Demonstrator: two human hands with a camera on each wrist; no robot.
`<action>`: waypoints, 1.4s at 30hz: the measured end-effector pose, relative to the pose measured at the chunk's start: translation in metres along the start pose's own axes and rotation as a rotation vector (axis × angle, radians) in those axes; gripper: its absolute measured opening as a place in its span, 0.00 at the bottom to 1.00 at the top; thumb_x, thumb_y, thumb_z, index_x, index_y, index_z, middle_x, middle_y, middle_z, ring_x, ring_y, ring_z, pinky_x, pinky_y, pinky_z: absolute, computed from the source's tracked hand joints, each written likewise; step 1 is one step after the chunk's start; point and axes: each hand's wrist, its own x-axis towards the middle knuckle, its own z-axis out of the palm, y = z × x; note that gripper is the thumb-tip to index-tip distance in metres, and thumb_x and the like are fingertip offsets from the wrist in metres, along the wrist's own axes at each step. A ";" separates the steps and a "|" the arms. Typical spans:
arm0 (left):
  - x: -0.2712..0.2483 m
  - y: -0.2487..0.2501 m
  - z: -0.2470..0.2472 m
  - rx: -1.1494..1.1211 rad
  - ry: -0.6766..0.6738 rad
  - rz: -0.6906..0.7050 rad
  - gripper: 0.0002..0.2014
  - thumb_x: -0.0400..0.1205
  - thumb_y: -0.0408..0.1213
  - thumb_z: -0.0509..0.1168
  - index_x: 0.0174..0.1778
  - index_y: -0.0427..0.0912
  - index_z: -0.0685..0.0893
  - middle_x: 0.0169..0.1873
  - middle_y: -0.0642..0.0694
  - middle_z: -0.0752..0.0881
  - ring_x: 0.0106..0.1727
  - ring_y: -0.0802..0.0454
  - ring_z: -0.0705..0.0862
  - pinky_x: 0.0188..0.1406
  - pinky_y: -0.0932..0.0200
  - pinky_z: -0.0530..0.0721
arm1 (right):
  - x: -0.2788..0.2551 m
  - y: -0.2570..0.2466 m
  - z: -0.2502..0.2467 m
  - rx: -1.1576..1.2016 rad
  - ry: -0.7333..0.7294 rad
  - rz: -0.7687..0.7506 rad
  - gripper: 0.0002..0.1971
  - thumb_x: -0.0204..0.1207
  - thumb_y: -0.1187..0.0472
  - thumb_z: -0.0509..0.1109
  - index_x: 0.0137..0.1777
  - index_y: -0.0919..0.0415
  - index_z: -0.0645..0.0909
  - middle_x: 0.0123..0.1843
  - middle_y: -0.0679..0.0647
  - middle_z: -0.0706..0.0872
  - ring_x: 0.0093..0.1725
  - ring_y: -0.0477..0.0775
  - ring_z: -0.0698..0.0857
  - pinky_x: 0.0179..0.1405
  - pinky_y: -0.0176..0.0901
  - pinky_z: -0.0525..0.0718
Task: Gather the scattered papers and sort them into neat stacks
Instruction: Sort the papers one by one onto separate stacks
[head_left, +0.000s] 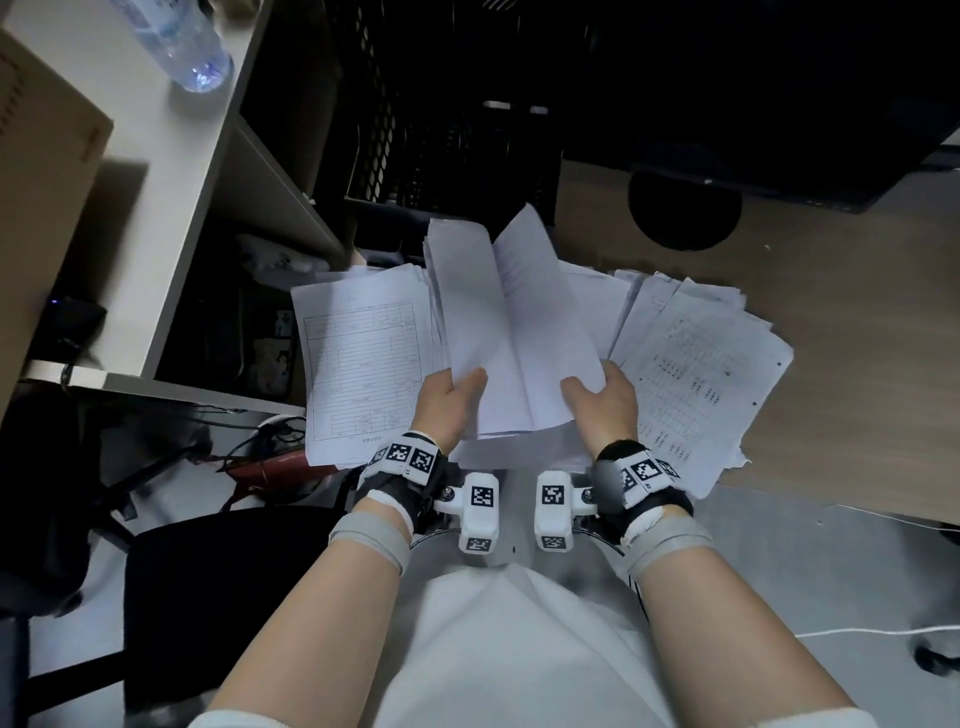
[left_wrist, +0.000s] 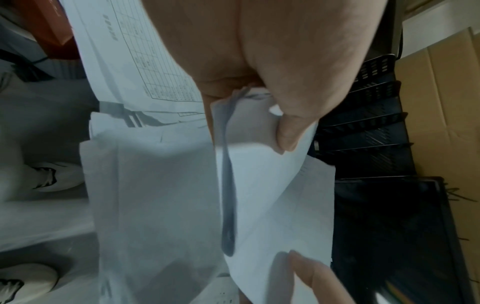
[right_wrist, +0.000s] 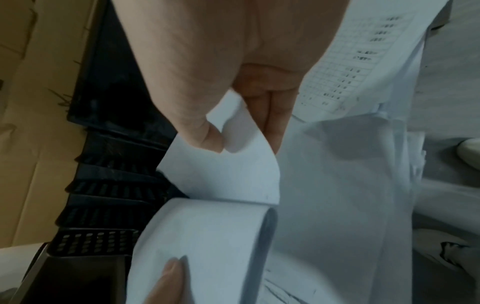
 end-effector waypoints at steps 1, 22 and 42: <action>0.001 -0.003 -0.001 0.023 -0.006 0.001 0.13 0.82 0.45 0.67 0.37 0.42 0.75 0.31 0.43 0.72 0.34 0.51 0.71 0.37 0.54 0.69 | -0.001 0.000 0.003 -0.012 -0.010 -0.014 0.26 0.72 0.50 0.70 0.70 0.56 0.79 0.67 0.51 0.84 0.65 0.54 0.83 0.69 0.52 0.81; 0.008 -0.010 0.030 0.161 -0.261 -0.016 0.12 0.85 0.41 0.71 0.37 0.43 0.83 0.24 0.59 0.83 0.28 0.66 0.81 0.35 0.66 0.77 | 0.016 0.044 -0.036 -0.145 0.135 0.248 0.19 0.85 0.53 0.63 0.70 0.63 0.80 0.70 0.59 0.83 0.68 0.64 0.81 0.64 0.47 0.76; -0.024 0.049 0.219 0.167 0.152 -0.050 0.12 0.78 0.45 0.75 0.38 0.39 0.89 0.36 0.42 0.91 0.40 0.41 0.90 0.41 0.50 0.88 | 0.108 0.052 -0.195 -0.148 -0.127 -0.090 0.35 0.76 0.56 0.75 0.82 0.50 0.67 0.82 0.51 0.69 0.81 0.53 0.68 0.75 0.52 0.71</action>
